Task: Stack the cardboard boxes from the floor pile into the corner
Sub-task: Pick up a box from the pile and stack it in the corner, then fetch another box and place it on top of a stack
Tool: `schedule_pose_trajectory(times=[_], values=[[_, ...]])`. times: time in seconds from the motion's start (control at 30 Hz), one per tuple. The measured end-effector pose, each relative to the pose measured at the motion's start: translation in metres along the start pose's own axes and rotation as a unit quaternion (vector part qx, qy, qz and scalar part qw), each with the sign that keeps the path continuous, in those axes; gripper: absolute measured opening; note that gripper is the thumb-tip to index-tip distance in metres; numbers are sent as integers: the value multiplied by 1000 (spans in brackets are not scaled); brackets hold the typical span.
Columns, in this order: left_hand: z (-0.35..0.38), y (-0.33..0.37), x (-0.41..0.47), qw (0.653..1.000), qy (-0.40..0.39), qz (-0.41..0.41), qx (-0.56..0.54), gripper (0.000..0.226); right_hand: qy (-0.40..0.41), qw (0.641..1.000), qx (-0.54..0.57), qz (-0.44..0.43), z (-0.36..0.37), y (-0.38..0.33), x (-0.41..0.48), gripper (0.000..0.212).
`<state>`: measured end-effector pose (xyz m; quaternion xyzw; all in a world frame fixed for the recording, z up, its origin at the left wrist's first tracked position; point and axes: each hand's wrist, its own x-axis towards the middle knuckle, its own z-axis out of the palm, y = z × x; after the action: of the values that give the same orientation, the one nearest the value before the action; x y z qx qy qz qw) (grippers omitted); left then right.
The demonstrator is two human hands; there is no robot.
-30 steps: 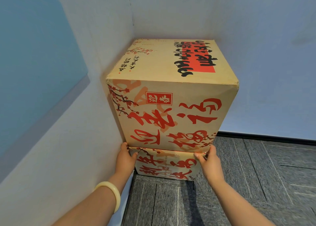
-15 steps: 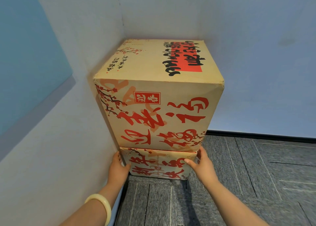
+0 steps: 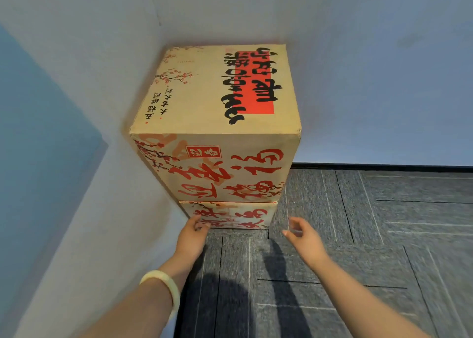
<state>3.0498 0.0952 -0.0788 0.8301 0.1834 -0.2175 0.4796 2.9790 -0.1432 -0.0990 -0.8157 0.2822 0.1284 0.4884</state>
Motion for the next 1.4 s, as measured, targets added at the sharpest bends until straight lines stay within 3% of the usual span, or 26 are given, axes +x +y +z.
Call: schedule_pose_trajectory(times=[0.23,0.47,0.73,1.07,1.4], values=[[-22,65,-93,997,-73,-34,21,43,9,998,56,36,-64,-39,-93,17],[-26,163,-232,983,-167,-49,56,46,48,983,148,100,-170,-77,-231,10],[2,287,-405,936,-300,84,167,44,147,951,243,125,-309,-111,-405,8],[104,360,-638,833,-454,210,236,45,381,843,360,126,-436,-46,-642,11],[268,265,-955,687,-596,272,315,30,558,696,399,209,-483,149,-924,10]])
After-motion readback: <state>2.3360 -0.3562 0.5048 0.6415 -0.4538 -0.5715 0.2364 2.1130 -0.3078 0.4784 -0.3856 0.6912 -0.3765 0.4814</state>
